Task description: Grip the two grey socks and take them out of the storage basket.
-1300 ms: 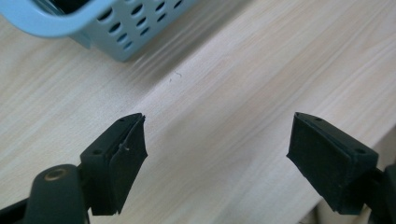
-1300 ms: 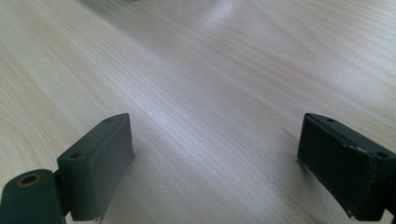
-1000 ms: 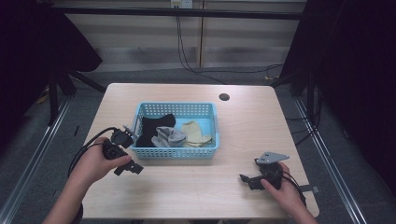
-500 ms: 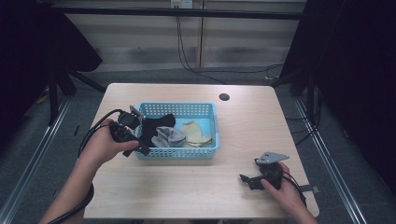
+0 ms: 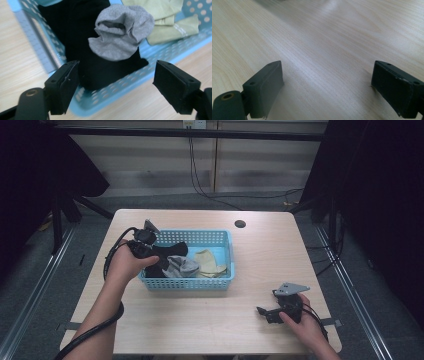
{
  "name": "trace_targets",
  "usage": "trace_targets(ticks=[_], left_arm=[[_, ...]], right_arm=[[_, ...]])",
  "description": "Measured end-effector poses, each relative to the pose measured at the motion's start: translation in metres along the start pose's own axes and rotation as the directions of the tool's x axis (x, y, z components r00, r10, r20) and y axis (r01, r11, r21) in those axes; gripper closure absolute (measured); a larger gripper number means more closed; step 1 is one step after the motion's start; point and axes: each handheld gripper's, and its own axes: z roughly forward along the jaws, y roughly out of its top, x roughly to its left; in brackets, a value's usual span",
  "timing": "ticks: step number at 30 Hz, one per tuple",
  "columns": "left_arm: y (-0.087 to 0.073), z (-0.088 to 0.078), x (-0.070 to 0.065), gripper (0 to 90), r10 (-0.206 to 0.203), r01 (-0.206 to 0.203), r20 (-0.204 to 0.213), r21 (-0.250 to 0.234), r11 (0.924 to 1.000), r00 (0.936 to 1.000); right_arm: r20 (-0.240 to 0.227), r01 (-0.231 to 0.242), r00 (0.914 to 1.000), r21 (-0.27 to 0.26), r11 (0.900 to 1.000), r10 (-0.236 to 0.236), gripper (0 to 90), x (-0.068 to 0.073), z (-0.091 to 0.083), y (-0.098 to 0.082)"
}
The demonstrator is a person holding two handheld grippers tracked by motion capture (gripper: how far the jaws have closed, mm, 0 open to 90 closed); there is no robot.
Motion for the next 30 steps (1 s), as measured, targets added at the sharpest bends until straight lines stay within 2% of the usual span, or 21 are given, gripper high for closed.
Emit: trace_targets(ticks=[2,6,10,13,16,19,22,24,25,28,29,30], left_arm=[[0.004,0.007,-0.003,20.6,-0.017,0.017,-0.005,0.0,0.9999,0.9998],[0.014,0.018,-0.008,21.2,-0.024,0.024,-0.026,0.002,0.9997,0.9994],[0.02,0.034,-0.013,23.2,-0.03,0.03,-0.008,0.038,0.9988,0.9995],[0.021,0.041,-0.014,23.9,-0.04,0.041,-0.01,0.04,0.9984,0.9991],[0.023,0.052,-0.015,24.0,-0.05,0.05,-0.003,0.011,0.9987,0.9987],[0.025,0.056,-0.014,23.9,-0.048,0.048,-0.01,0.002,0.9989,0.9988],[0.027,0.064,-0.008,22.5,-0.07,0.07,-0.005,0.001,0.9976,0.9975],[0.027,0.066,-0.006,22.4,-0.071,0.071,-0.007,0.002,0.9975,0.9975],[0.028,0.069,-0.004,22.4,-0.079,0.078,-0.018,-0.009,0.9969,0.9968],[0.03,0.071,-0.001,22.0,-0.072,0.071,-0.023,-0.009,0.9974,0.9972],[0.03,0.072,-0.001,22.0,-0.078,0.078,-0.017,-0.013,0.9969,0.9968],[0.032,0.075,-0.001,22.0,-0.074,0.074,0.006,-0.027,0.9969,0.9972]], right_arm=[[0.0,0.0,1.0,0.0,1.0,0.0,9.7,0.0,0.0,0.0],[0.0,0.0,1.0,-0.001,1.0,0.0,9.7,0.0,0.0,0.0],[0.001,0.0,1.0,-0.002,1.0,0.0,9.8,0.0,0.0,0.0],[0.0,0.0,1.0,-0.001,1.0,0.0,9.8,0.0,0.0,0.0],[0.001,-0.001,1.0,-0.001,1.0,0.001,9.8,0.0,0.0,0.0],[0.001,0.0,1.0,-0.002,1.0,0.0,9.8,0.0,0.0,0.0],[0.001,0.002,1.0,-0.002,1.0,-0.002,9.7,0.0,0.0,0.0],[0.0,0.001,1.0,-0.001,1.0,-0.001,9.7,0.0,0.0,0.0],[0.0,0.0,1.0,-0.002,1.0,0.0,9.8,0.0,0.0,0.0],[0.0,0.0,1.0,-0.002,1.0,0.0,9.8,0.0,0.0,0.0],[-0.001,0.001,1.0,-0.001,1.0,-0.001,9.7,0.0,0.0,0.0],[0.0,0.002,1.0,-0.003,1.0,-0.002,9.7,0.0,0.0,0.0]])
